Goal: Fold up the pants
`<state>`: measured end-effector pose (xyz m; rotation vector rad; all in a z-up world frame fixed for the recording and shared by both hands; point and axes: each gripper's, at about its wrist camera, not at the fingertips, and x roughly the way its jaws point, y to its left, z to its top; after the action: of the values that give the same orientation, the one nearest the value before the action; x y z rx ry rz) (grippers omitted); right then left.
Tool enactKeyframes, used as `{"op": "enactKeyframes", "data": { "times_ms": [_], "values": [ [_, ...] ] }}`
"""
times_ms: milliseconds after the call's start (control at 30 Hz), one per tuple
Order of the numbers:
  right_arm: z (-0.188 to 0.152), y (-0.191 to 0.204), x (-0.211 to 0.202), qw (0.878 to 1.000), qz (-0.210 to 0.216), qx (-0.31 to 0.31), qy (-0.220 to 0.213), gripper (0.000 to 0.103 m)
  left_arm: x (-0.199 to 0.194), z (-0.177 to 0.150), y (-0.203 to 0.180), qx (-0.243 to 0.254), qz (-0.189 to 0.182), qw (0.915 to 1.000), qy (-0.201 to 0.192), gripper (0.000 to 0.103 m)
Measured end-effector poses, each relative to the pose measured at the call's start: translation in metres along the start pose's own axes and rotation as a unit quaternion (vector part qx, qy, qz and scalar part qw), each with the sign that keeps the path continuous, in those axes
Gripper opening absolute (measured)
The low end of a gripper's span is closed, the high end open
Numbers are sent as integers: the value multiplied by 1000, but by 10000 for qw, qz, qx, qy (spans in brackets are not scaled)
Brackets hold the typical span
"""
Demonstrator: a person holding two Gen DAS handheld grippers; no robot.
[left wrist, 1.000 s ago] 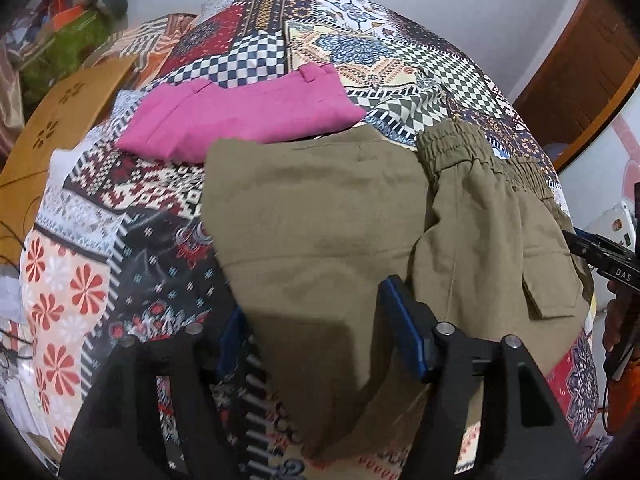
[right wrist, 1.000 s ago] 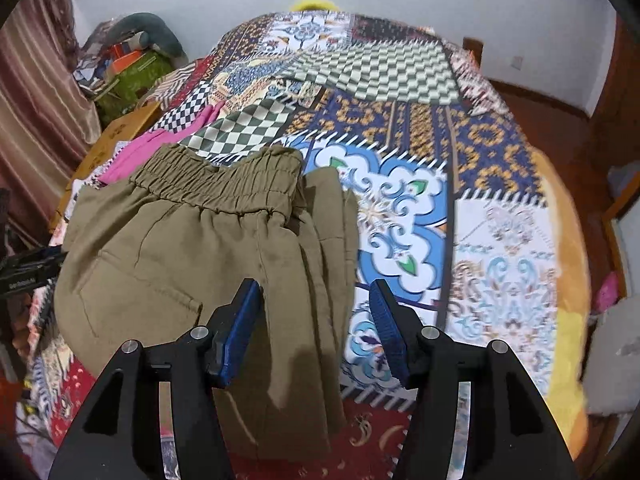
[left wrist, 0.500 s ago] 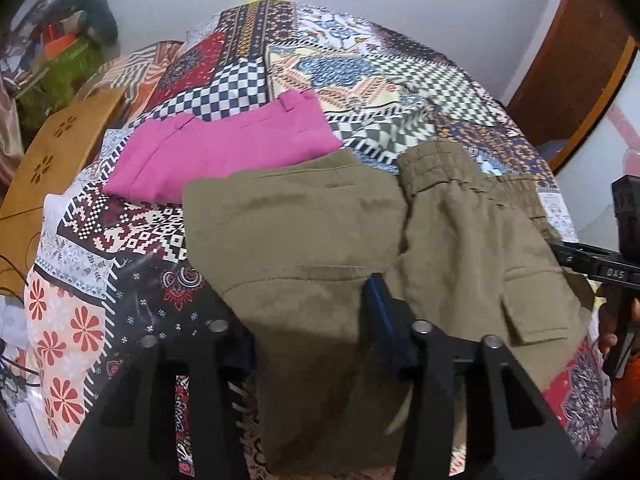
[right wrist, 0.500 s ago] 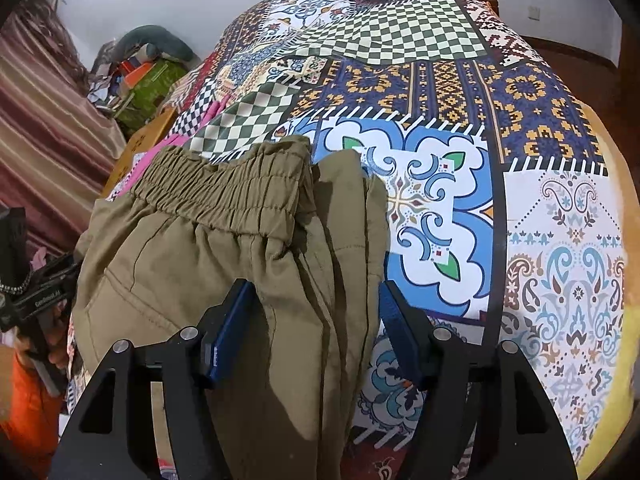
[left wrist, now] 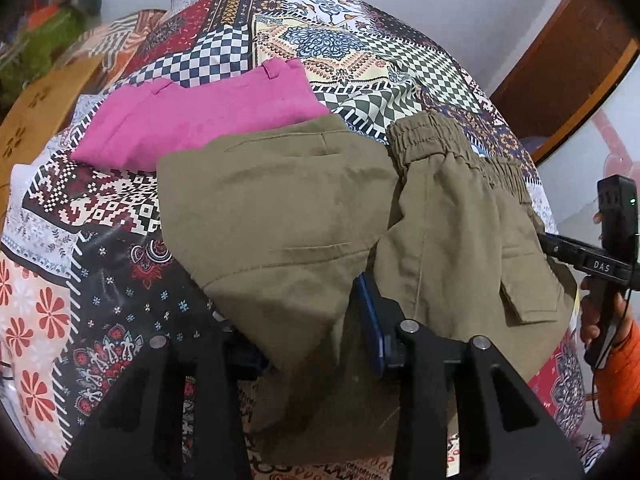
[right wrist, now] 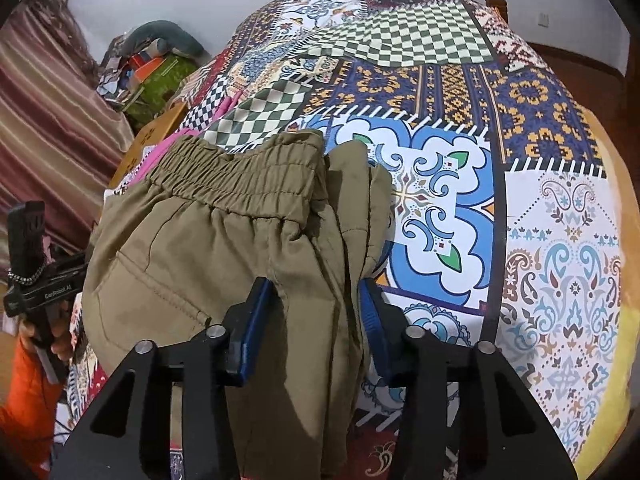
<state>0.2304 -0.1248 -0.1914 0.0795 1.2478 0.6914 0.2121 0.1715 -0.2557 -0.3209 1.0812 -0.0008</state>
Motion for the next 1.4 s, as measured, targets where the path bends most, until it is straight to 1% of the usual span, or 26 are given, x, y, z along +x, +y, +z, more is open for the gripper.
{"op": "enactKeyframes", "data": {
  "times_ms": [33, 100, 133, 167, 200, 267, 300, 367, 400, 467, 567, 700, 1000, 1167, 1400],
  "values": [
    [0, -2, 1, 10000, 35, 45, 11, 53, 1, 1, 0, 3, 5, 10000, -11, 38],
    [3, -3, 4, 10000, 28, 19, 31, 54, 1, 2, -4, 101, 68, 9999, -49, 37],
    [2, -2, 4, 10000, 24, 25, 14, 55, 0, 2, -6, 191, 122, 9997, -82, 35],
    [3, -1, 4, 10000, 19, 60, -10, 54, -1, 2, -9, 255, 171, 9995, -119, 33],
    [2, 0, 4, 10000, 20, 55, -37, 52, -2, 3, -12, 323, 239, 9991, -165, 28],
    [1, 3, 2, 10000, 3, -4, -90, 44, -5, 4, -14, 372, 314, 9986, -228, 17],
    [1, 4, 0, 9999, -2, -28, -120, 41, -6, 5, -15, 385, 341, 9984, -245, 16],
    [1, 7, -4, 9997, -74, -130, -191, 27, -7, 9, -16, 387, 363, 9984, -217, 14],
    [2, 9, -6, 9994, -108, -212, -239, 25, -7, 10, -17, 390, 363, 9983, -232, 12],
    [4, 14, -9, 9987, -209, -331, -326, 18, -10, 13, -19, 394, 365, 9982, -278, 8],
    [7, 22, -16, 9972, -327, -430, -518, 13, -19, 19, -25, 440, 372, 9974, -436, 6],
    [12, 26, -26, 9961, -304, -454, -696, 10, -35, 24, -33, 512, 307, 9961, -649, 6],
    [23, 48, -48, 9920, -302, -667, -1025, 9, -62, 30, -51, 765, 361, 9916, -978, 5],
    [34, 64, -59, 9882, -292, -860, -1236, 9, -78, 36, -49, 744, 409, 9893, -1190, 5],
    [55, 87, -63, 9827, -273, -1126, -1443, 9, -101, 51, -39, 714, 522, 9849, -1488, 5]
  ]
}}
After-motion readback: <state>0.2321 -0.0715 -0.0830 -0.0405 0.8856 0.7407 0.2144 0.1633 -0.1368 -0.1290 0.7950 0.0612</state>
